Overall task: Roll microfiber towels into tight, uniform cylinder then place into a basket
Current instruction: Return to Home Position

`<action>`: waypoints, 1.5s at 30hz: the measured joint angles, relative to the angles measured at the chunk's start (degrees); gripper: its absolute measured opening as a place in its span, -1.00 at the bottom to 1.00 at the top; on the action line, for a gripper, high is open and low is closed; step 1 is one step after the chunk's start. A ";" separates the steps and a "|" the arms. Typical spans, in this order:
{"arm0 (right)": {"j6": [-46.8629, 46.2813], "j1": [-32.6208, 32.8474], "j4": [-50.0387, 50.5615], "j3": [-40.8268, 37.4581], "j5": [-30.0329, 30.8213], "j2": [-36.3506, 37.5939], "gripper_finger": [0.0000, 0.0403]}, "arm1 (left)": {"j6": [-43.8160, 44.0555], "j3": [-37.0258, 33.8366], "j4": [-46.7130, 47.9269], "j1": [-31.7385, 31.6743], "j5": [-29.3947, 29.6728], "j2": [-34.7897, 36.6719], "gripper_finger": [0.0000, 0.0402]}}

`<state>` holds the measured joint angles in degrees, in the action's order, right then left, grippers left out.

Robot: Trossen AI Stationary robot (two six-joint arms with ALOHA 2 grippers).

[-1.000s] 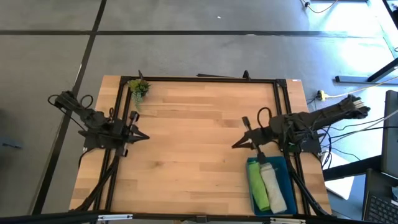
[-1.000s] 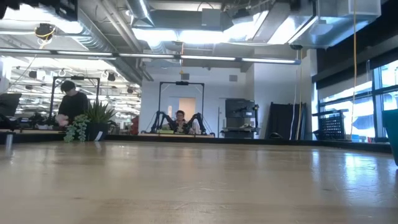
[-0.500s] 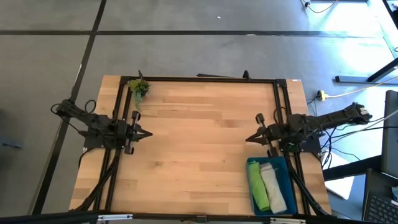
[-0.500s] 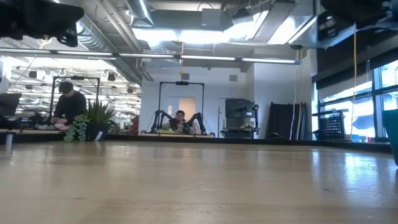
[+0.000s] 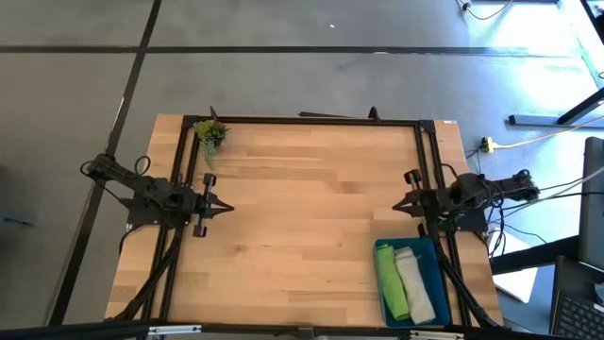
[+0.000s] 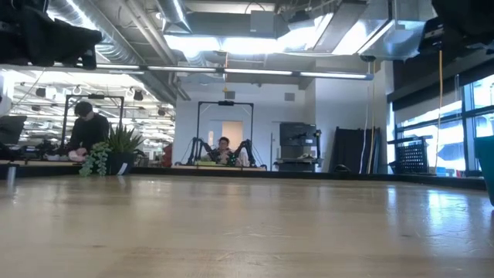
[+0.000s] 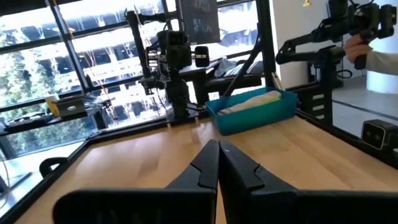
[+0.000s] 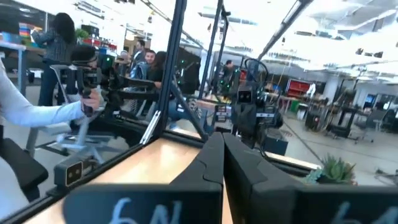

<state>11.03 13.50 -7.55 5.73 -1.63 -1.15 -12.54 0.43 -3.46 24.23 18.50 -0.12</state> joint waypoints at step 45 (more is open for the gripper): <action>-2.19 -0.48 6.40 -5.35 0.04 0.53 -0.93 | 5.99 0.01 -0.05 0.00 1.99 -0.24 -0.87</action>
<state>8.84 13.02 -1.15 0.38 -1.58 -0.62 -6.55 0.44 -3.51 24.23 20.49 -0.36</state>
